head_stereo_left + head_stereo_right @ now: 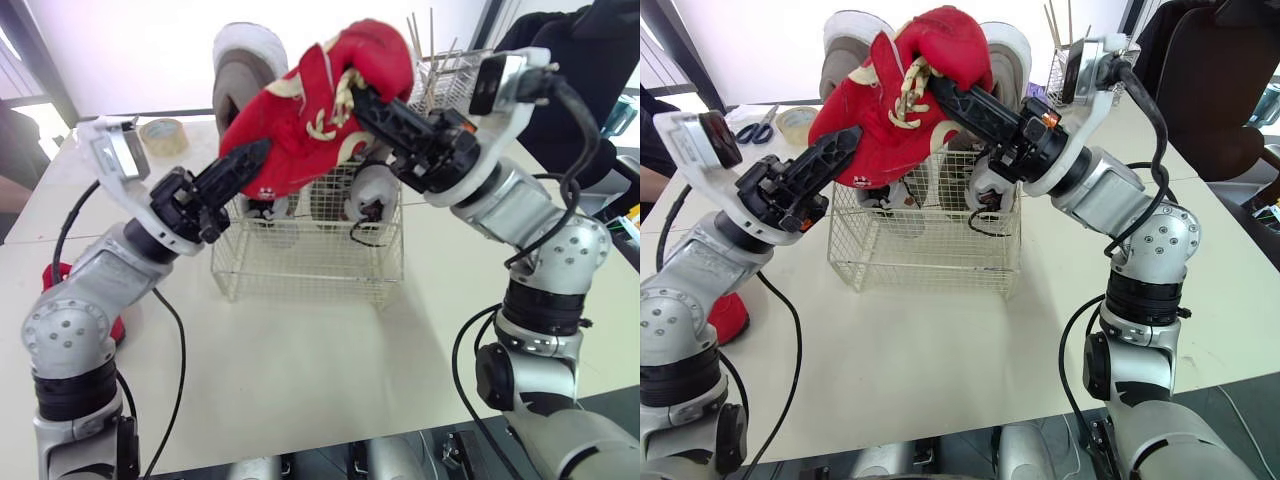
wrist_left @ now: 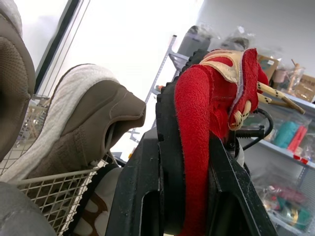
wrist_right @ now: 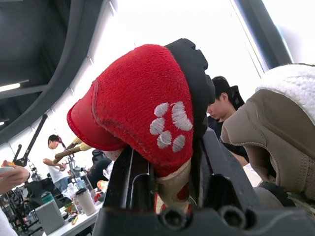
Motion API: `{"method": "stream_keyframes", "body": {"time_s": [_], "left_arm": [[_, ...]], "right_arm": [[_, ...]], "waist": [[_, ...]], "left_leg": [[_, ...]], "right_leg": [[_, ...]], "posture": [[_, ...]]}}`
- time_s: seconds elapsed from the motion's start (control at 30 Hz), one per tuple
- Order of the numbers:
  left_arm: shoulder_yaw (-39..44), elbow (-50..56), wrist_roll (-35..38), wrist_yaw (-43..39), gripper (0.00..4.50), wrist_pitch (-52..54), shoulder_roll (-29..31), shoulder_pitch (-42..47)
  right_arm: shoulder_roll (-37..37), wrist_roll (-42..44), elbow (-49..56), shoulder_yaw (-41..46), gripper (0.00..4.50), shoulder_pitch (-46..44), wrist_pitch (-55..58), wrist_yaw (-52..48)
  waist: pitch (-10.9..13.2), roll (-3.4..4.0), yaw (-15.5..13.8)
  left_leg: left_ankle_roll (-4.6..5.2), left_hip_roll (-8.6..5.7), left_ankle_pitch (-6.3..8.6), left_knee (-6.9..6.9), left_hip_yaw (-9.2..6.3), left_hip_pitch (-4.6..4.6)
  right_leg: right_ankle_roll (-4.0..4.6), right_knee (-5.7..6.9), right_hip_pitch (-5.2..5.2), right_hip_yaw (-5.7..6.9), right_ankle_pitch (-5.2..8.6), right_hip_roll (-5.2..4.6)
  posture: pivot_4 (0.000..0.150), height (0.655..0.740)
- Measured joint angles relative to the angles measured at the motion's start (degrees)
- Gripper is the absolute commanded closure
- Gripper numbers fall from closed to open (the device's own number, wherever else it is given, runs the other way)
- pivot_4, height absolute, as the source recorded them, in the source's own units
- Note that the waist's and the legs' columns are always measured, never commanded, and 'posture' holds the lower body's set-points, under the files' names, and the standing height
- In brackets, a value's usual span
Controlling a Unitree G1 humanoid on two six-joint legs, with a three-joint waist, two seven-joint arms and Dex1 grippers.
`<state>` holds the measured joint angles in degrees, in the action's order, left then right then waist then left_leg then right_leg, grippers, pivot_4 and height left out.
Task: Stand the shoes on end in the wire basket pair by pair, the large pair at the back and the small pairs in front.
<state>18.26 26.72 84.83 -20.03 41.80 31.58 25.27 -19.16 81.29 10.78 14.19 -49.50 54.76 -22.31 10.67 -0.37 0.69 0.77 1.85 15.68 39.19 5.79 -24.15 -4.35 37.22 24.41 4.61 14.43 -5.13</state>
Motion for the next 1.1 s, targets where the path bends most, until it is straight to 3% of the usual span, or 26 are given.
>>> {"method": "stream_keyframes", "body": {"time_s": [0.03, 0.23, 0.27, 0.43, 0.57, 0.67, 0.87, 1.1], "left_arm": [[-0.1, 0.0, 0.0, 0.0, 3.20, 0.3, 1.1, -0.1], [-3.6, 0.5, -1.5, -1.2, 0.35, 5.3, 6.9, -4.1], [-3.6, 0.5, -2.3, -1.8, 0.07, 5.6, 8.2, -5.0], [0.1, 1.2, -6.3, -9.0, 0.07, 6.5, 16.7, -10.6], [6.3, -0.4, -9.2, -15.9, 0.07, 6.7, 23.5, -14.3], [8.0, -1.3, -10.0, -18.0, 0.07, 6.6, 25.0, -13.6], [8.1, -2.1, -10.7, -18.7, 0.07, 6.5, 25.0, -11.3], [9.4, -1.9, -11.1, -18.2, 0.07, 6.7, 25.0, -12.2]], "right_arm": [[0.0, 0.0, -0.1, -0.2, 4.02, 0.0, 0.0, 0.1], [-1.1, 0.2, -0.2, -0.5, 4.02, -0.8, -0.1, -0.1], [-1.6, 0.3, -0.2, -0.5, 4.02, -1.1, -0.1, -0.7], [-10.0, -3.0, -2.3, -1.5, 4.02, -5.3, 0.9, -7.0], [-26.5, -16.7, -4.6, -8.8, 4.02, -8.0, -0.9, -25.5], [-31.9, -24.8, -6.3, -13.5, 4.02, -9.6, -5.4, -37.5], [-33.7, -39.0, -8.4, -21.4, 4.02, -9.2, -16.9, -52.7], [-32.0, -48.7, -8.3, -24.0, 4.02, -7.2, -27.1, -55.7]], "waist": [[0.0, 0.00, 0.0], [0.0, 0.01, 0.0], [0.0, 0.02, 0.1], [0.0, 0.05, 0.1], [0.1, 0.05, -0.3], [0.1, 0.06, 0.0], [0.1, 0.06, 0.1], [0.0, -0.10, 0.1]], "left_leg": [[0.01, 0.00, 0.01, 0.00, 0.00, 0.00], [0.14, 0.00, 0.08, -0.01, 0.01, -0.03], [0.13, 0.01, 0.08, -0.03, 0.01, -0.04], [0.26, 0.03, 0.16, -0.09, 0.04, -0.07], [0.45, -0.01, 0.28, -0.08, 0.04, -0.21], [0.48, 0.00, 0.30, -0.08, 0.10, -0.20], [0.33, 0.02, 0.22, -0.10, 0.13, -0.20], [0.12, 0.01, 0.11, -0.06, 0.12, 0.06]], "right_leg": [[0.00, 0.00, 0.00, 0.00, 0.00, 0.00], [0.00, -0.02, 0.04, -0.01, 0.00, 0.00], [0.00, -0.02, 0.06, -0.01, 0.00, 0.01], [0.01, -0.08, 0.14, -0.01, 0.01, 0.03], [0.03, -0.22, 0.23, 0.00, 0.02, 0.00], [0.02, -0.26, 0.23, -0.01, 0.02, -0.04], [0.00, -0.19, 0.26, -0.01, 0.01, -0.05], [0.02, -0.19, 0.03, 0.00, 0.00, -0.12]], "posture": [[0.150, 0.7400], [0.150, 0.7400], [0.150, 0.7400], [0.150, 0.7400], [0.150, 0.7400], [0.150, 0.7400], [0.150, 0.7400], [0.150, 0.7400]]}}
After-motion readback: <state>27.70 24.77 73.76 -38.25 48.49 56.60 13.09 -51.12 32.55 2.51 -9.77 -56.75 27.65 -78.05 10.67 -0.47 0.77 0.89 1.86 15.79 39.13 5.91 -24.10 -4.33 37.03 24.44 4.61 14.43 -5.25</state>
